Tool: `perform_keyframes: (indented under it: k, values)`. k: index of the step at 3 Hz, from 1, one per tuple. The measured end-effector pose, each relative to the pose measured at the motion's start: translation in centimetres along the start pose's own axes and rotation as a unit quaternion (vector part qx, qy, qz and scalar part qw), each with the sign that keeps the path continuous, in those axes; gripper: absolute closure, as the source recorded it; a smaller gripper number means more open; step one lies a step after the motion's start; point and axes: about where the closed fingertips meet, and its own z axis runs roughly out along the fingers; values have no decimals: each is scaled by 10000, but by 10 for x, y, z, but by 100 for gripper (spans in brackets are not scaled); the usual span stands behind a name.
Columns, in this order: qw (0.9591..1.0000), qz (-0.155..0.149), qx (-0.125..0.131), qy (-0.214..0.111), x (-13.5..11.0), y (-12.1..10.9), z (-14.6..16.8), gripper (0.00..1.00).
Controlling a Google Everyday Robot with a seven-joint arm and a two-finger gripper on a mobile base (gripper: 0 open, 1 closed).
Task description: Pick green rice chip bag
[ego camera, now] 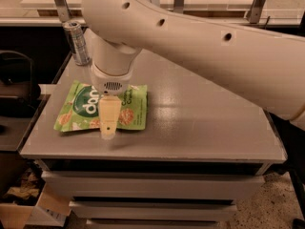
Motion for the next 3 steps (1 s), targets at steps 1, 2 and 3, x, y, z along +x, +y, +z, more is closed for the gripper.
perform_keyframes:
  k: [1, 2, 3]
  values:
    - [9999, 61, -109, -23, 2, -1, 15, 18]
    - [9999, 89, -113, -84, 1, -7, 19, 43]
    - [9999, 89, -113, -84, 0, -7, 17, 65]
